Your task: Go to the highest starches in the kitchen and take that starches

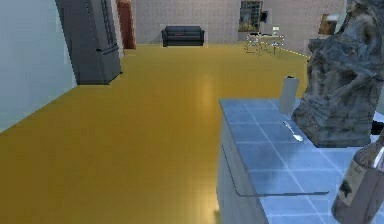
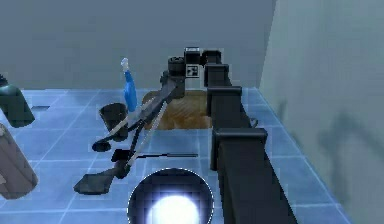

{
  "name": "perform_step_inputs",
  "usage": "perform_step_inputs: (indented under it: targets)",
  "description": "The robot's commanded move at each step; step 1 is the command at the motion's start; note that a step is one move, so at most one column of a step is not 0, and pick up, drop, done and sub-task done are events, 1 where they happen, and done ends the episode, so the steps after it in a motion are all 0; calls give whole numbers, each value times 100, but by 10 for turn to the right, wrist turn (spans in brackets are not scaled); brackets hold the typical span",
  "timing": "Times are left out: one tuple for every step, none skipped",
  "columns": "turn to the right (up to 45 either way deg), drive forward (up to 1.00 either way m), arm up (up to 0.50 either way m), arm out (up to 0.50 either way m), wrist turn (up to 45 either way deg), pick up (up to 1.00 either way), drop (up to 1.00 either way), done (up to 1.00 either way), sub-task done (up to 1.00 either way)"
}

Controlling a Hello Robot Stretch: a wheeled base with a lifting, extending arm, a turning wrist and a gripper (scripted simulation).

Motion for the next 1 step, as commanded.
perform_step_inputs:
  targets:
    - [0, 0, 0, 0, 450, 0, 0, 0, 0]
